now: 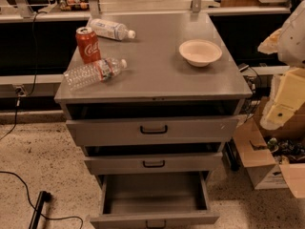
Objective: Close bottom drawer
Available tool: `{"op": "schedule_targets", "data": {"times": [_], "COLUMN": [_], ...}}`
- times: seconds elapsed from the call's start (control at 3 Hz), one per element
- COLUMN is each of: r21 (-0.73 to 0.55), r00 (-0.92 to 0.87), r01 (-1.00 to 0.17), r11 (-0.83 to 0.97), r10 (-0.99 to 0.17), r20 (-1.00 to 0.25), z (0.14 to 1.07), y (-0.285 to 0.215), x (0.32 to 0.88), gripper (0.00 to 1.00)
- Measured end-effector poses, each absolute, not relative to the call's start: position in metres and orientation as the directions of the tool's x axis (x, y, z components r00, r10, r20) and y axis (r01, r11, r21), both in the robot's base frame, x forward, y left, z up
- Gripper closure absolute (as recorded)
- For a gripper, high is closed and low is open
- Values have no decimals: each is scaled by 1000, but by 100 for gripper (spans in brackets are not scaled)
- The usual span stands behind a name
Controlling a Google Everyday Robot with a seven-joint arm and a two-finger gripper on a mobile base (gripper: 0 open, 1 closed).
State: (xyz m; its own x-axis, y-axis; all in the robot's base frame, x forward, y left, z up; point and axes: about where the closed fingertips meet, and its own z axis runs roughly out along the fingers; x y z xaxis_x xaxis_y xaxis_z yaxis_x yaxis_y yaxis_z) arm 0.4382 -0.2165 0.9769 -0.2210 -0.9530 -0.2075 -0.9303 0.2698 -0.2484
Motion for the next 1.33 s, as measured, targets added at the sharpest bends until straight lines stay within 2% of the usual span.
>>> {"op": "schedule_targets", "data": {"times": [0.67, 1.0, 1.33], "r21": [-248, -215, -182], "r00": [-221, -256, -247], "r01": [-930, -934, -945], "r11": [270, 285, 273], "r10": [-953, -955, -957], "r20": [-207, -150, -151], "z": [977, 926, 852], "y": [-217, -226, -238], "x": [438, 450, 437], "gripper": [0, 0, 0]}}
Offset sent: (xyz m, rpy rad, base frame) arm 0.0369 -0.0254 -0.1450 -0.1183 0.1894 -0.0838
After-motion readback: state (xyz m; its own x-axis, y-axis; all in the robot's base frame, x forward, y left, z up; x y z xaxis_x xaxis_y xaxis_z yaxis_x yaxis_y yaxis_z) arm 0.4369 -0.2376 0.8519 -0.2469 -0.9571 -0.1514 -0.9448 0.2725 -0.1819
